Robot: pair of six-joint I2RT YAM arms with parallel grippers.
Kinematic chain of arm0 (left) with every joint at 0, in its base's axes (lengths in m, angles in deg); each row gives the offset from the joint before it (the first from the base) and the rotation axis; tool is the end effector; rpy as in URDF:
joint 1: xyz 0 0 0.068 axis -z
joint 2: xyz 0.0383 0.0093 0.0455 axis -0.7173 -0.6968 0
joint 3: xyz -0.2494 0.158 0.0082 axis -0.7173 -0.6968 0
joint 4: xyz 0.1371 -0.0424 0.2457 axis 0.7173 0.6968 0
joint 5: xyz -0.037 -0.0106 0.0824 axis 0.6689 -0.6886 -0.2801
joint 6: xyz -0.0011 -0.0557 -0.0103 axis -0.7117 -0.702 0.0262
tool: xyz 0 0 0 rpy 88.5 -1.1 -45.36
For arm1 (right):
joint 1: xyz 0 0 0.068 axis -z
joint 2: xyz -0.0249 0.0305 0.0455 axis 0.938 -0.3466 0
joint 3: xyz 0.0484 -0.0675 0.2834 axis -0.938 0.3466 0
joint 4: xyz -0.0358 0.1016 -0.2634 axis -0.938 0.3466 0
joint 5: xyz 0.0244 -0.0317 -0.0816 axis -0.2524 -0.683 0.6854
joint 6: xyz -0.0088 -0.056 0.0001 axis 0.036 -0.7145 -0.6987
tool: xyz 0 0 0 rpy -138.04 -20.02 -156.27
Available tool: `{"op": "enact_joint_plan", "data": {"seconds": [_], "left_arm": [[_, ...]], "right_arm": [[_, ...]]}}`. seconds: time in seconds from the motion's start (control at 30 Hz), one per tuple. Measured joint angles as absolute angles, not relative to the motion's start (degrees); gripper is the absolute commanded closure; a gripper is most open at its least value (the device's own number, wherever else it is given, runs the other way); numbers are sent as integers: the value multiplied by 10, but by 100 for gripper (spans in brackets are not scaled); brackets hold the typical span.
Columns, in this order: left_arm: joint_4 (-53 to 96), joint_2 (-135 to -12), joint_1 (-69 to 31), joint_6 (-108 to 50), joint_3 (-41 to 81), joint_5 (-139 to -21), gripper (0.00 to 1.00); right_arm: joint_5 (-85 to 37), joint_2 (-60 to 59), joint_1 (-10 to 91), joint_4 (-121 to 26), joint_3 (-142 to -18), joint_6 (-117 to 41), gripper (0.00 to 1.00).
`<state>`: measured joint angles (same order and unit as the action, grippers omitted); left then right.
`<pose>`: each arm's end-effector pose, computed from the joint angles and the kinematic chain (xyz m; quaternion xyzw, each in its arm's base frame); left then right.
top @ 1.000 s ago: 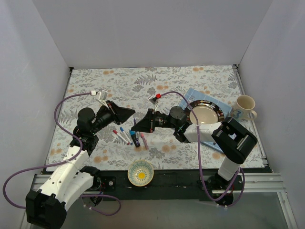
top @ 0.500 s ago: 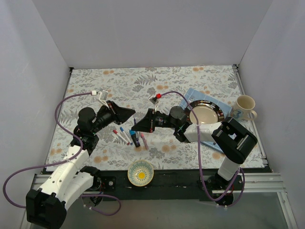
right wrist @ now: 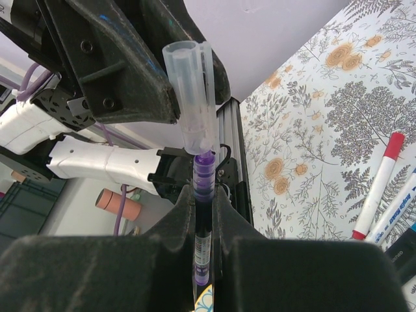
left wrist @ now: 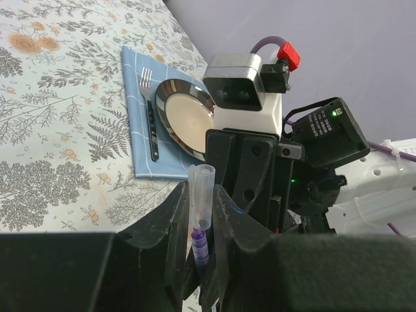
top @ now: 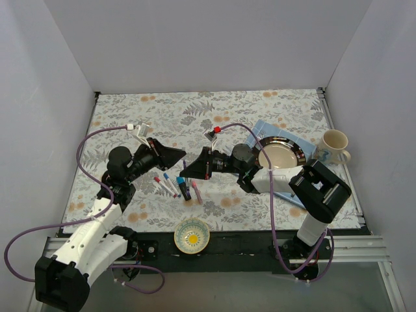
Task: Insert the pens into the pen caps
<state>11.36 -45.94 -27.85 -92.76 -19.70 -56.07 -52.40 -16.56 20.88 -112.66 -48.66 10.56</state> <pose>0.1926 -0.0848 0.3060 -0.1674 0.7043 -0.6188 0.3050 0.2261 0.2941 0.2404 -0.2052 0.6143 0.7012 0.2980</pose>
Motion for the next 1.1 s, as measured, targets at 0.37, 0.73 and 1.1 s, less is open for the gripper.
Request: {"op": "enact_joint_plan", "data": {"seconds": [0.37,0.73,1.1], "left_arm": [[114,-465,-261,-928,-200,-578,100],[101,-469,-258,-943,-205,-568,95],[79,-475,-259,-976,-205,-504,51]], "right_arm": [[-532,-157,223,-1119,-488,103,99],[-533,-140,225,-1082,-488,70,99],[-526,-88,236,-996,-507,-22,99]]}}
